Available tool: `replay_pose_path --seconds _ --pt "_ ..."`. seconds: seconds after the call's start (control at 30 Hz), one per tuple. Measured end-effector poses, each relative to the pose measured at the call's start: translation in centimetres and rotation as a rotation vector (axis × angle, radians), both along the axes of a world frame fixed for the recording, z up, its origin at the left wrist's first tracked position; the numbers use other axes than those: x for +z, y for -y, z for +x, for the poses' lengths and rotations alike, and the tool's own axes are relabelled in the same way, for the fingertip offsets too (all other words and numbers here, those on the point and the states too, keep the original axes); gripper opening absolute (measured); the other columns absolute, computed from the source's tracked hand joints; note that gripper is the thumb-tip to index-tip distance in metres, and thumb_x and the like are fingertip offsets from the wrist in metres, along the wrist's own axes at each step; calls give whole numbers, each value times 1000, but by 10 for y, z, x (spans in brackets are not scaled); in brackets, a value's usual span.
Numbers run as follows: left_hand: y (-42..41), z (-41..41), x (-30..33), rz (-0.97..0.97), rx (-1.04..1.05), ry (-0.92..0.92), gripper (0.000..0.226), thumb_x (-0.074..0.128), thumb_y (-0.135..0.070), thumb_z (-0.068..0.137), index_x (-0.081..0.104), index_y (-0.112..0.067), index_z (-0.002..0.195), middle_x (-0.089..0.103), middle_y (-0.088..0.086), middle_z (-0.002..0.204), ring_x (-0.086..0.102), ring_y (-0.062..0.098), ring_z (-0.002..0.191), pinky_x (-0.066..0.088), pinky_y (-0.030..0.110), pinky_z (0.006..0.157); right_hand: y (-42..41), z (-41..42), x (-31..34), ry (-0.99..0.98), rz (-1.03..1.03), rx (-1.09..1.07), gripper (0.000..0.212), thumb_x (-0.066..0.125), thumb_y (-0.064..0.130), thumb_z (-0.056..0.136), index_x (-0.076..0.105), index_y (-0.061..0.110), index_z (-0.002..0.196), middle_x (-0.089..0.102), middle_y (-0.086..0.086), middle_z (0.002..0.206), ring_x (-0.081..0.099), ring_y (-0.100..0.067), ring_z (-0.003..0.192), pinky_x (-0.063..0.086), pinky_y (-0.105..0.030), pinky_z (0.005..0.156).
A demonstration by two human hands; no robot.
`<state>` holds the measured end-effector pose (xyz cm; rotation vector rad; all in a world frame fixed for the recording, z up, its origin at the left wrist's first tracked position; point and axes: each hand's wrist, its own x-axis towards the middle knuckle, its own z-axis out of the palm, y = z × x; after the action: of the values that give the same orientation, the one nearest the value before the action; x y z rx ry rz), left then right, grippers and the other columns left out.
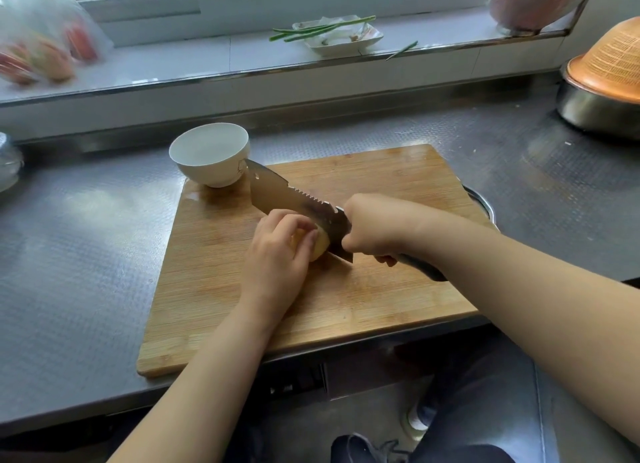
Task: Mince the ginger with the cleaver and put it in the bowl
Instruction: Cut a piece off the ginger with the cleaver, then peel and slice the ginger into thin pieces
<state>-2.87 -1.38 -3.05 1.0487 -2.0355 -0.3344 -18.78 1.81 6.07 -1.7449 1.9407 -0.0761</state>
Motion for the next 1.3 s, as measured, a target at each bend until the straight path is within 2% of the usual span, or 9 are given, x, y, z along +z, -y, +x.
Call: replay_pose_path --seconds 0.13,0.23,0.5,0.6,0.7,0.87,1.03,1.17,1.3 --pt "-7 -1 -5 22 5 83 41 76 -39 76 60 -15 106 53 3 113 47 19 105 40 29 91 -5 1 -2 4 -21 -4 13 54 9 93 52 9 80 59 -10 62 57 -20 44 50 -27 42" --pt "-6 -2 -9 90 16 86 51 81 -31 72 54 -15 113 46 5 121 44 24 113 40 37 98 -7 3 -5 -26 -49 -6 10 52 7 90 53 8 80 58 -9 56 57 -21 41 47 -23 41" --pt "-4 -3 -8 99 17 46 44 78 -21 73 55 -14 110 48 2 115 47 22 106 36 27 89 -9 1 -5 63 -46 -52 16 51 4 89 51 9 74 56 -10 59 54 -20 43 47 -24 41" --pt "-5 -3 -7 85 10 30 44 78 -20 73 54 -15 110 48 -1 113 49 21 103 42 31 87 -9 0 -6 107 -48 -70 9 49 4 87 56 8 87 59 -11 67 56 -22 49 49 -26 43" --pt "-5 -2 -5 100 -15 21 43 76 -21 76 53 -16 112 44 -6 113 50 17 99 50 39 83 -10 -2 -7 174 -44 -98 24 46 3 84 56 8 106 61 -15 73 57 -24 53 52 -31 47" --pt "-4 -1 -4 123 -36 22 35 70 -25 84 54 -21 115 45 -5 119 50 13 100 53 37 84 -15 -9 -7 313 -34 -159 28 49 4 88 51 11 114 57 -12 72 52 -18 51 46 -28 45" --pt "7 20 7 275 40 -143 34 70 -23 85 56 -24 117 46 -6 120 53 15 106 51 35 91 -24 -23 -4 399 19 -161 29 52 5 93 52 10 121 54 -11 72 48 -15 50 44 -26 44" --pt "2 41 22 260 60 270 33 67 -32 85 59 -31 116 41 -10 120 50 14 109 46 31 91 -27 -22 -8 325 -41 -155 31 53 9 93 53 19 122 60 -8 78 53 -17 54 47 -28 45" --pt "3 40 44 322 7 603 49 61 -37 87 48 -34 135 47 -11 132 45 15 121 42 30 95 -29 -15 -11 -96 -233 -56 29 53 20 91 56 29 119 67 1 101 65 -21 80 58 -37 67"
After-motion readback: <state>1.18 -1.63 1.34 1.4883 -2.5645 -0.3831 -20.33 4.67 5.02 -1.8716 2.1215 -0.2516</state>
